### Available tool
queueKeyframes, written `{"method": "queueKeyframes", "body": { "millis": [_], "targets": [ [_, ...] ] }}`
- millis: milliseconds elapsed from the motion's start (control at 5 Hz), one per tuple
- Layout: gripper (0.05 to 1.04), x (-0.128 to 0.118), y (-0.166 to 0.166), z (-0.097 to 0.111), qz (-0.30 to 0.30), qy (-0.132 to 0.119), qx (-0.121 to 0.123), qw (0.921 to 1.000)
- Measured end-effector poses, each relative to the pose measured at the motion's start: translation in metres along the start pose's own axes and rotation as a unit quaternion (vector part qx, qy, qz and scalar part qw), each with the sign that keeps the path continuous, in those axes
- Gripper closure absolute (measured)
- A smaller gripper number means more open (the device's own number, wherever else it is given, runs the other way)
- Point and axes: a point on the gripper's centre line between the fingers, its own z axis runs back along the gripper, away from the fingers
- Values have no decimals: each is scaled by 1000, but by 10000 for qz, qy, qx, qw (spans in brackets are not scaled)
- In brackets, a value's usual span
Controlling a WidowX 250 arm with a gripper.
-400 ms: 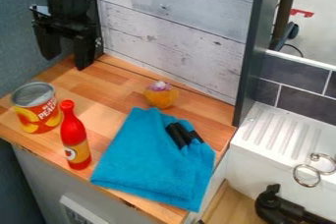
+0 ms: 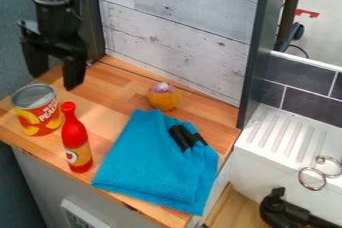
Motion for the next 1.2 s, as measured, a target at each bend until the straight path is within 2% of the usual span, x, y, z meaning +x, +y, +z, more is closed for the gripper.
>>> {"method": "queueKeyframes", "body": {
  "millis": [200,400,600,800,1000,1200],
  "targets": [
    [83,-16,17,2,846,-22,-25,9964],
    [83,-25,22,-8,1101,46,-177,9938],
    [83,-39,30,-14,1240,279,-355,9913],
    [83,-53,37,-18,746,629,-386,9945],
    [83,-59,54,-37,297,792,-278,9960],
    [83,-59,64,-57,-176,1091,-63,9939]
  ]
}}
